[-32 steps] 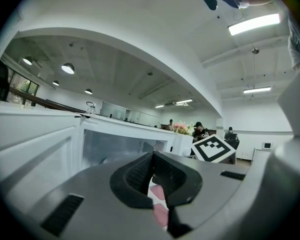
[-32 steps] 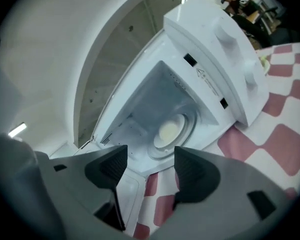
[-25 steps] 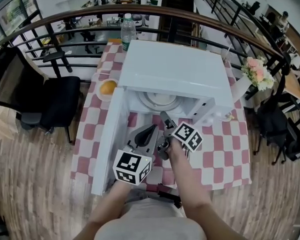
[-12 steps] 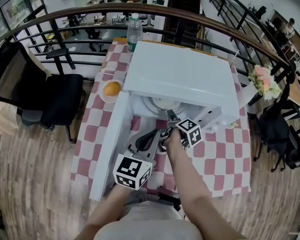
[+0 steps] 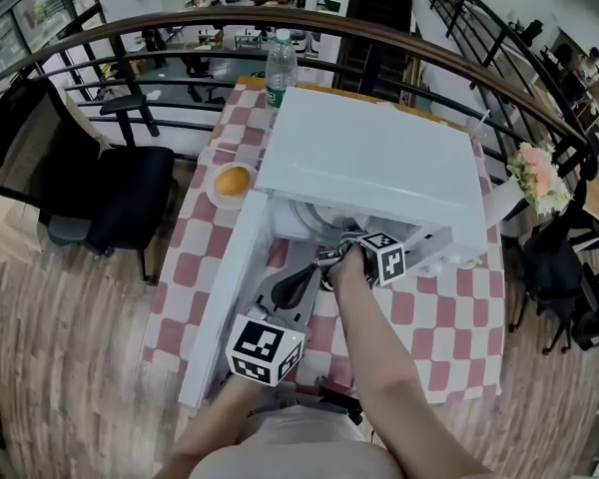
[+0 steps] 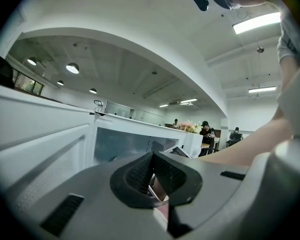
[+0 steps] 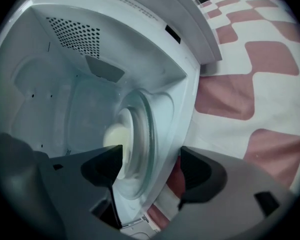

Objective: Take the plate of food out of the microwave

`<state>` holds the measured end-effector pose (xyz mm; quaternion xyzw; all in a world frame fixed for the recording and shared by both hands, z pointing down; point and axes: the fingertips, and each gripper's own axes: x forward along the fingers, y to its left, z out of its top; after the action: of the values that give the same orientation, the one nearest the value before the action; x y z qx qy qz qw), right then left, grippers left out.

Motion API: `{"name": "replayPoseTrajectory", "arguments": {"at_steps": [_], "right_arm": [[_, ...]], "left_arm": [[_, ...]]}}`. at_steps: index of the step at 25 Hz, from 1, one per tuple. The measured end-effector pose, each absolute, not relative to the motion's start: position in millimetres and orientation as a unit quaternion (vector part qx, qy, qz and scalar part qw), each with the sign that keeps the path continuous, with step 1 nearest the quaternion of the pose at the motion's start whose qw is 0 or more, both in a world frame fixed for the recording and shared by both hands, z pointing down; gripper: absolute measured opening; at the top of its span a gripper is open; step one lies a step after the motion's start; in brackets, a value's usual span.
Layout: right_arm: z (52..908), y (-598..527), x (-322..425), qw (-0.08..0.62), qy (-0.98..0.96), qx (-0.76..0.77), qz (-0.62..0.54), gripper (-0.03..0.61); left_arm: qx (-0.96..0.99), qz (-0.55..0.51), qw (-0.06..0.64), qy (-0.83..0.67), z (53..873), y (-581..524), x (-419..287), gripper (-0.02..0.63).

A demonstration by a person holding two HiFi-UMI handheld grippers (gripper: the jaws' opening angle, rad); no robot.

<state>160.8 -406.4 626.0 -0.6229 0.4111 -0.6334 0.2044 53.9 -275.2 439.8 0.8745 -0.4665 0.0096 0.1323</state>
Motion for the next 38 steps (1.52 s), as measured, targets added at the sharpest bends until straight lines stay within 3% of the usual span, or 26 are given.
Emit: {"name": "replayPoseTrajectory", "arguments": {"at_steps": [25,38], "right_arm": [[633,-402,168,0.169,0.424,-0.615,-0.643,0.353],[627,-393,169,0.163,0.446,-0.603,-0.642,0.284]], "left_arm": [[0.873,0.017,0.129,-0.470,443,-280,54,0.002],[0.874,0.027,0.124,-0.470,446,-281,58,0.002]]}}
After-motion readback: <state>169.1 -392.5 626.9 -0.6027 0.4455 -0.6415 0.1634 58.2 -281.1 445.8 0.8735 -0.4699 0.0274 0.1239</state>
